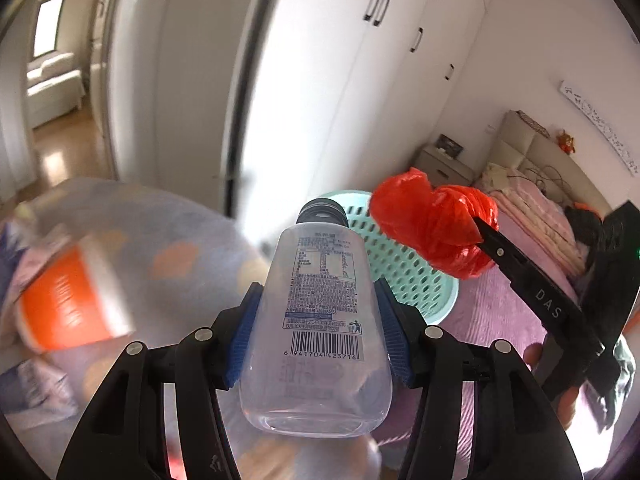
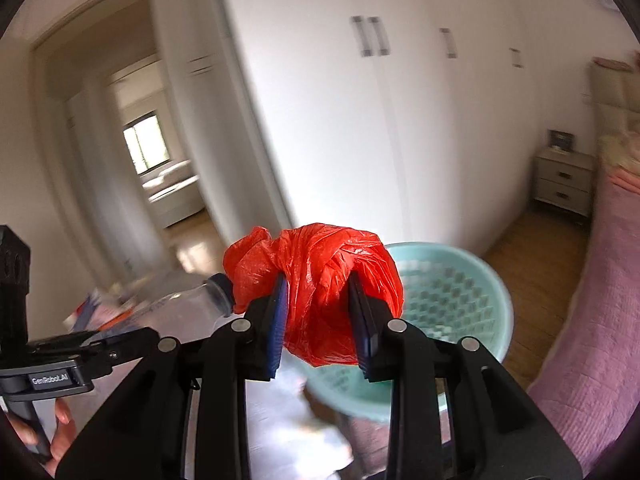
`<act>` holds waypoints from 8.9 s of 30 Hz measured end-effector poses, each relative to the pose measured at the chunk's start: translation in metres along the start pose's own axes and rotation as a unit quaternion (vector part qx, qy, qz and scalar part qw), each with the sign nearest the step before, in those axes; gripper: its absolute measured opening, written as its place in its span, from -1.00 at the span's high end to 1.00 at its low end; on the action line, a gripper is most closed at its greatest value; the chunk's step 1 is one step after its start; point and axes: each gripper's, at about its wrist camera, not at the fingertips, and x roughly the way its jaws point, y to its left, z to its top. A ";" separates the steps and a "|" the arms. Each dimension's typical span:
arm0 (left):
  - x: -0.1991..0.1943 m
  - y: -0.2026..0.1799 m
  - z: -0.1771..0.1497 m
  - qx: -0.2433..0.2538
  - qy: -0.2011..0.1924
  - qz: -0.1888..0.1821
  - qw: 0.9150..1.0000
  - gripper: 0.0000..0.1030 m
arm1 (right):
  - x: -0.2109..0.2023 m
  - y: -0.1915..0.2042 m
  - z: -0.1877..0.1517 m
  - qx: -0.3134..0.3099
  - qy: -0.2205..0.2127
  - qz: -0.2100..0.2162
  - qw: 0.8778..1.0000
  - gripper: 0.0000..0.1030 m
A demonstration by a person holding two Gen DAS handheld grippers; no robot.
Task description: Collect trash
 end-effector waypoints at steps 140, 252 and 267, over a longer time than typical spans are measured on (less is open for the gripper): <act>-0.093 0.098 -0.070 -0.059 -0.006 0.102 0.993 0.35 | 0.038 0.115 -0.086 -0.127 0.152 0.090 0.976 0.03; -0.158 0.244 -0.075 -0.193 -0.025 0.097 0.976 0.22 | 0.080 0.233 -0.094 -0.135 0.270 0.271 0.914 0.77; -0.161 0.259 -0.088 -0.188 -0.030 0.144 0.971 -0.33 | 0.072 0.198 -0.092 -0.140 0.254 0.222 0.931 0.70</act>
